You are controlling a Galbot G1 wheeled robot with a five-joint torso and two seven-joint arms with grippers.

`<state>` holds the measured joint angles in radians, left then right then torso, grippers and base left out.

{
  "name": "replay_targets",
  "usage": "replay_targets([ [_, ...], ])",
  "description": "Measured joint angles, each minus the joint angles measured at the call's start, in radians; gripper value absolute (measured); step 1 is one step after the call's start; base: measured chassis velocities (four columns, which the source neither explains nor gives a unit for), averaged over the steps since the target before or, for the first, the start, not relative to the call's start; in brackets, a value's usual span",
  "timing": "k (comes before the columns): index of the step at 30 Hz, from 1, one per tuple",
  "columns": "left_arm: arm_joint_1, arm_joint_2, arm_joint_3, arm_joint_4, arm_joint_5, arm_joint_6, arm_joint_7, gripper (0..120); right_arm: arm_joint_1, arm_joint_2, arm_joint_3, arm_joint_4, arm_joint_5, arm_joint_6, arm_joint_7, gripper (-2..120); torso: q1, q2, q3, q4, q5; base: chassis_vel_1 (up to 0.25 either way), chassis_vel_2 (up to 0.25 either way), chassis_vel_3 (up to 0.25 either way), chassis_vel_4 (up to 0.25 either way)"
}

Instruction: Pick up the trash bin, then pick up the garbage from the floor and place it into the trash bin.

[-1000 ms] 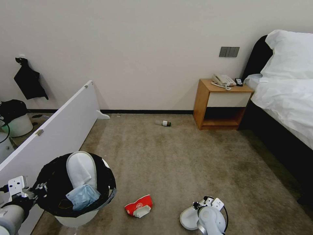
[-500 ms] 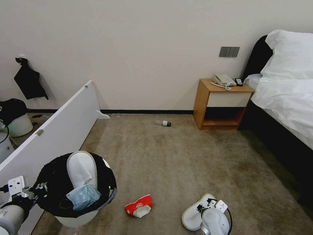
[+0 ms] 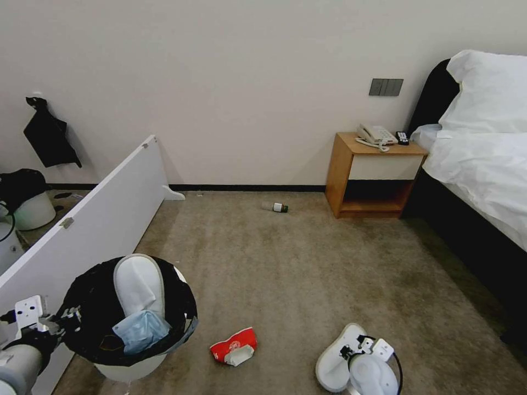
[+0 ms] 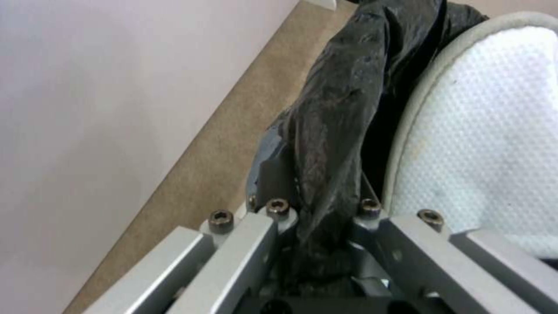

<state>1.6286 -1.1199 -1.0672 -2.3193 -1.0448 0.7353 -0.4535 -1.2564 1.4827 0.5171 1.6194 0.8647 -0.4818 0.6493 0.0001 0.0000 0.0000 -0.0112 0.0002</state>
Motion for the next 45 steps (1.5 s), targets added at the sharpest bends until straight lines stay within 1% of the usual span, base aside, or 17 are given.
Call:
replay_targets([
  [2,0.0,0.0,0.0,0.0,0.0,0.0,0.0,4,-0.006,-0.005,-0.002,0.011,-0.006,0.001,-0.005,0,0.0,0.0,0.0,-0.0001,0.0001,0.0,0.0,0.0,0.0],
  [10,-0.001,0.004,0.004,0.002,-0.004,0.0,0.0,4,-0.104,-0.082,-0.023,0.21,-0.117,0.038,-0.108,0,0.0,0.0,0.0,-0.0001,-0.0001,0.0,0.0,0.0,0.0],
  [16,0.0,0.004,0.005,0.002,-0.005,0.0,0.0,4,-0.117,-0.093,-0.024,0.236,-0.129,0.045,-0.125,0,0.0,0.0,0.0,0.0,-0.0002,0.0,0.0,0.0,0.0],
  [21,0.001,0.004,0.011,0.003,-0.006,0.0,0.0,4,-0.156,-0.127,-0.018,0.306,-0.191,0.083,-0.196,0,0.0,0.0,0.0,0.0,0.0,0.0,0.0,0.0,0.0],
  [23,0.004,0.004,0.02,0.004,-0.006,0.0,-0.001,4,-0.185,-0.156,0.007,0.353,-0.256,0.164,-0.333,0,0.0,0.0,0.0,-0.0001,-0.0003,0.0,0.0,0.0,0.0],
  [24,0.004,0.004,0.02,0.004,-0.006,0.0,-0.001,4,-0.185,-0.156,0.007,0.353,-0.256,0.164,-0.333,0,0.0,0.0,0.0,-0.0001,-0.0003,0.0,0.0,0.0,0.0],
  [25,0.005,0.004,0.026,0.004,-0.007,0.0,-0.001,4,-0.193,-0.171,0.017,0.377,-0.266,0.205,-0.395,0,0.0,0.0,0.0,-0.0002,-0.0002,0.0,0.0,0.0,0.0],
  [27,0.005,0.004,0.029,0.004,-0.007,0.0,-0.002,4,-0.193,-0.176,0.022,0.385,-0.268,0.221,-0.415,0,0.0,0.0,0.0,0.0001,-0.0003,0.0,0.0,0.0,0.0],
  [28,0.006,0.007,0.037,0.005,-0.012,0.0,-0.004,4,-0.186,-0.19,0.027,0.409,-0.267,0.275,-0.482,0,0.0,0.0,0.0,-0.0005,0.0006,0.0,0.0,0.0,0.0],
  [29,0.007,0.01,0.043,0.003,-0.018,0.0,-0.007,4,-0.16,-0.202,0.034,0.439,-0.251,0.331,-0.546,0,0.0,0.0,0.0,0.0002,-0.001,0.0,0.0,0.0,0.0],
  [33,0.013,0.015,0.053,-0.002,-0.029,0.0,-0.01,4,-0.101,-0.22,0.028,0.472,-0.174,0.388,-0.624,0,0.0,0.0,0.0,0.0,0.0002,0.0,0.0,0.0,0.0],
  [34,0.019,0.019,0.058,-0.004,-0.032,0.0,-0.011,4,-0.049,-0.234,0.017,0.487,-0.124,0.421,-0.674,0,0.0,0.0,0.0,0.0001,-0.0003,0.0,0.0,0.0,0.0],
  [35,0.019,0.019,0.058,-0.004,-0.032,0.0,-0.011,4,-0.049,-0.234,0.017,0.487,-0.124,0.421,-0.674,0,0.0,0.0,0.0,0.0001,-0.0003,0.0,0.0,0.0,0.0],
  [37,0.03,0.031,0.069,-0.007,-0.04,0.0,-0.012,4,0.092,-0.299,-0.042,0.512,0.01,0.452,-0.769,0,0.0,0.0,0.0,0.0002,-0.0002,0.0,0.0,0.0,0.0],
  [38,0.03,0.031,0.069,-0.007,-0.04,0.0,-0.012,4,0.092,-0.299,-0.042,0.512,0.01,0.452,-0.769,0,0.0,0.0,0.0,0.0002,-0.0002,0.0,0.0,0.0,0.0],
  [40,0.031,0.035,0.082,-0.006,-0.043,0.0,-0.012,4,0.18,-0.357,-0.115,0.527,0.083,0.452,-0.81,0,0.0,0.0,0.0,0.0,-0.0002,0.0,0.0,0.0,0.0],
  [45,0.028,0.035,0.1,-0.001,-0.044,0.0,-0.012,4,0.286,-0.399,-0.263,0.503,0.129,0.474,-0.893,0,0.0,0.0,0.0,-0.0002,-0.0002,0.0,0.0,0.0,0.0],
])
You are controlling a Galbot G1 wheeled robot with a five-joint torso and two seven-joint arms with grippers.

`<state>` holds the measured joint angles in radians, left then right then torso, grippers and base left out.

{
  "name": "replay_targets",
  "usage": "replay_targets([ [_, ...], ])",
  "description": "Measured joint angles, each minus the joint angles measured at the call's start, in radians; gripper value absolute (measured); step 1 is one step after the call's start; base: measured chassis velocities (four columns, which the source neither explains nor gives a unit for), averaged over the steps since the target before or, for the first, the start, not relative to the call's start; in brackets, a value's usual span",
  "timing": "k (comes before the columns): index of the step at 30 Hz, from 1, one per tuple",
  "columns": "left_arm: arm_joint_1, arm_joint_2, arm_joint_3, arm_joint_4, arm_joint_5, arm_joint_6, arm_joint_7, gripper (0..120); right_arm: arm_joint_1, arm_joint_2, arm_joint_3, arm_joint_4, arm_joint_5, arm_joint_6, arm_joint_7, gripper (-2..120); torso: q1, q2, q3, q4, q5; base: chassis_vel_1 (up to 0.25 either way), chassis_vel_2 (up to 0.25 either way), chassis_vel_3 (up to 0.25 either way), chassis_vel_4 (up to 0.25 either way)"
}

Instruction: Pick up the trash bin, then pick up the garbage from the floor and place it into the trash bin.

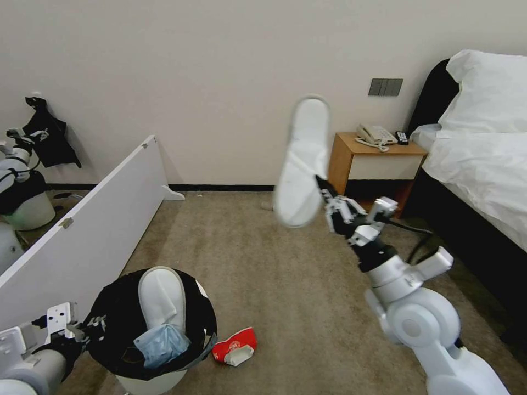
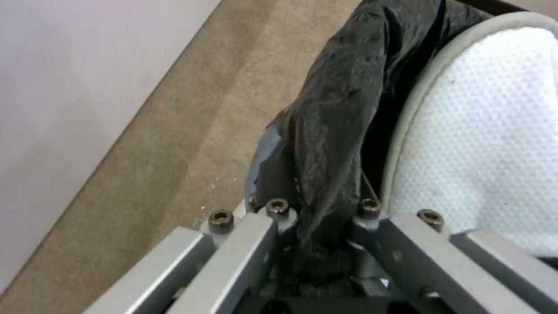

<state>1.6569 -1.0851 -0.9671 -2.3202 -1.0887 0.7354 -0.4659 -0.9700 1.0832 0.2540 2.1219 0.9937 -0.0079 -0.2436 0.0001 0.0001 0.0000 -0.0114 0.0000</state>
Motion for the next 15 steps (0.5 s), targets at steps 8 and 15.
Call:
replay_targets([
  [8,-0.001,0.006,0.012,-0.005,-0.007,0.0,-0.008,4,0.23,0.096,-0.222,-0.116,0.047,0.034,-0.083,0,0.0,0.0,0.0,0.0005,-0.0001,0.0,0.0,0.0,0.0],
  [15,0.01,0.005,0.007,-0.012,-0.006,0.0,-0.01,4,0.333,0.151,-0.375,-0.21,0.045,0.064,-0.151,0,0.0,0.0,0.0,0.0002,-0.0002,0.0,0.0,0.0,0.0],
])
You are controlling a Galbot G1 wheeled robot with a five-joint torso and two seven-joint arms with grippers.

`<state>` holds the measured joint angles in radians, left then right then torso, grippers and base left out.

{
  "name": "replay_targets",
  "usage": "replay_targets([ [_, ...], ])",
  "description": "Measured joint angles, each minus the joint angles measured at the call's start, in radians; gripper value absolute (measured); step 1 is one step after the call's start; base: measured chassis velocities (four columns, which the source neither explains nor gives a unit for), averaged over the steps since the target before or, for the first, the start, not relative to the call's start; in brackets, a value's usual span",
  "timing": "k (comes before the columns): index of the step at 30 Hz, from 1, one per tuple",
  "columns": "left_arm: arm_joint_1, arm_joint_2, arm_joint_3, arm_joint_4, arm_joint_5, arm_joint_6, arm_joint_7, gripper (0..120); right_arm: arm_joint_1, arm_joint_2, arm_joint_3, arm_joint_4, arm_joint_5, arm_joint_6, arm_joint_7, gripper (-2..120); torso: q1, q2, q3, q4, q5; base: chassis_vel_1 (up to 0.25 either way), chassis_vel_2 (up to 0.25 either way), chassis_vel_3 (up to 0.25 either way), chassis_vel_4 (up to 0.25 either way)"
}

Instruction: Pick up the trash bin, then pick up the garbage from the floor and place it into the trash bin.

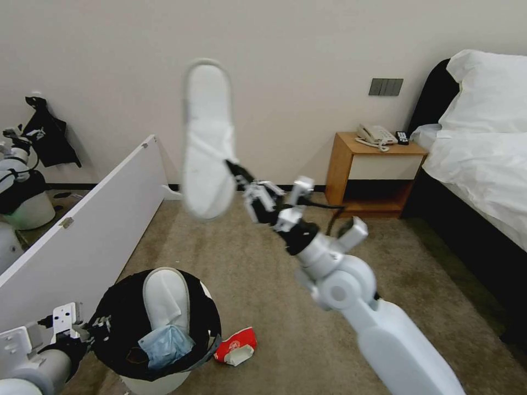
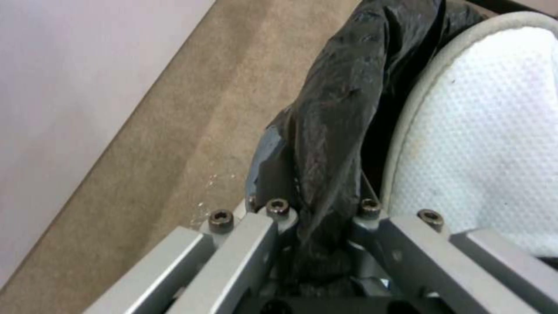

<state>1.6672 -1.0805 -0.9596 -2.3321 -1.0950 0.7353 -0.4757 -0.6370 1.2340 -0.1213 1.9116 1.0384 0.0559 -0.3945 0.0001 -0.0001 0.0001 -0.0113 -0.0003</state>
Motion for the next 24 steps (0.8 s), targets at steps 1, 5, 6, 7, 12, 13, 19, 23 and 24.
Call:
replay_targets([
  [1,0.003,0.001,-0.001,-0.002,0.0,0.0,0.0,4,0.011,0.014,-0.03,-0.017,-0.004,0.004,-0.007,0,0.0,0.0,0.0,0.0001,0.0,0.0,0.0,0.0,0.0],
  [5,0.0,0.004,-0.002,-0.004,-0.002,0.0,0.0,4,0.028,0.037,-0.081,-0.047,-0.023,0.015,-0.017,0,0.0,0.0,0.0,0.0,0.0,0.0,0.0,0.0,0.0],
  [6,-0.001,0.004,-0.002,-0.004,-0.003,0.0,0.0,4,0.031,0.041,-0.09,-0.053,-0.027,0.017,-0.019,0,0.0,0.0,0.0,0.0,0.0,0.0,0.0,0.0,0.0],
  [7,-0.001,0.004,-0.002,-0.004,-0.003,0.0,0.0,4,0.031,0.041,-0.09,-0.053,-0.027,0.017,-0.019,0,0.0,0.0,0.0,0.0,0.0,0.0,0.0,0.0,0.0],
  [12,-0.006,0.007,0.001,-0.005,-0.008,0.0,-0.002,4,0.038,0.05,-0.134,-0.078,-0.046,0.023,-0.026,0,0.0,0.0,0.0,-0.0001,0.0001,0.0,0.0,0.0,0.0],
  [13,-0.006,0.007,0.003,-0.005,-0.009,0.0,-0.002,4,0.037,0.05,-0.145,-0.087,-0.052,0.027,-0.028,0,0.0,0.0,0.0,-0.0001,0.0001,0.0,0.0,0.0,0.0],
  [19,-0.006,0.007,0.003,-0.008,-0.011,0.0,-0.003,4,0.018,0.049,-0.185,-0.116,-0.076,0.043,-0.041,0,0.0,0.0,0.0,-0.0001,0.0002,0.0,0.0,0.0,0.0],
  [23,-0.004,0.007,0.002,-0.011,-0.012,0.0,-0.003,4,-0.004,0.05,-0.208,-0.141,-0.098,0.054,-0.047,0,0.0,0.0,0.0,0.0,0.0002,0.0,0.0,0.0,0.0],
  [24,-0.004,0.007,0.002,-0.011,-0.012,0.0,-0.003,4,-0.004,0.05,-0.208,-0.141,-0.098,0.054,-0.047,0,0.0,0.0,0.0,0.0,0.0002,0.0,0.0,0.0,0.0],
])
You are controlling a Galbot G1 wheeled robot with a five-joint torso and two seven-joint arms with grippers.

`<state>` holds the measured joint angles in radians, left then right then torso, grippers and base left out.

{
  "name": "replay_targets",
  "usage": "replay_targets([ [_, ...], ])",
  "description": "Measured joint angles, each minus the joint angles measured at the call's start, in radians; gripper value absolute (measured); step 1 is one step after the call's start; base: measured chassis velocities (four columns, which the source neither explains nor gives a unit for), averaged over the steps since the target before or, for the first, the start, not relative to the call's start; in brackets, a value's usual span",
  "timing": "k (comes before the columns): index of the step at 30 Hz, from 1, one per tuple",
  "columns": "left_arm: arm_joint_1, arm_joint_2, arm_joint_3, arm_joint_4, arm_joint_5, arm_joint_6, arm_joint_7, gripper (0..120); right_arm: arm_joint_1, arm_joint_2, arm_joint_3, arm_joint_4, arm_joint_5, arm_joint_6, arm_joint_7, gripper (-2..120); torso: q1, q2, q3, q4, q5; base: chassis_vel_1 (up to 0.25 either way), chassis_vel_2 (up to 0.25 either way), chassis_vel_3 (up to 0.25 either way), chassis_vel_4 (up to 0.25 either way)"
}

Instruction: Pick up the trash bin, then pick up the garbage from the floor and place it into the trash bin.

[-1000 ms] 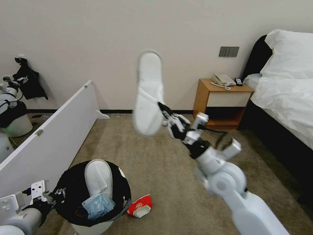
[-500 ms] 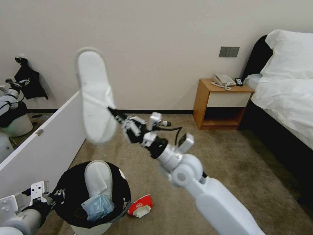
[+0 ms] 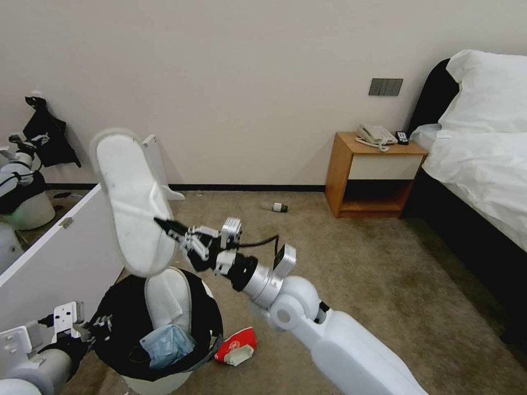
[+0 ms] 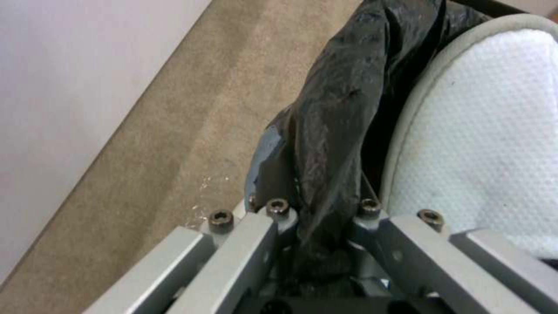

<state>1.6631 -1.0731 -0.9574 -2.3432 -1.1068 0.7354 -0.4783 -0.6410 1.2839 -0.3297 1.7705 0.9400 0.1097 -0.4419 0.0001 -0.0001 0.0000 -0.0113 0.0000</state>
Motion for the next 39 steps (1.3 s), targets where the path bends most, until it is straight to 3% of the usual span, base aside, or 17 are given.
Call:
replay_targets([
  [19,-0.005,0.008,-0.011,-0.004,-0.022,0.0,-0.001,4,-0.1,0.002,-0.082,-0.109,-0.071,0.028,-0.013,0,0.0,0.0,0.0,0.0,0.0,0.0,0.0,0.0,0.0],
  [39,-0.014,0.016,-0.019,0.001,-0.034,0.0,-0.001,4,-0.168,-0.031,-0.118,-0.105,-0.102,0.033,-0.015,0,0.0,0.0,0.0,0.0,0.0001,0.0,0.0,0.0,0.0],
])
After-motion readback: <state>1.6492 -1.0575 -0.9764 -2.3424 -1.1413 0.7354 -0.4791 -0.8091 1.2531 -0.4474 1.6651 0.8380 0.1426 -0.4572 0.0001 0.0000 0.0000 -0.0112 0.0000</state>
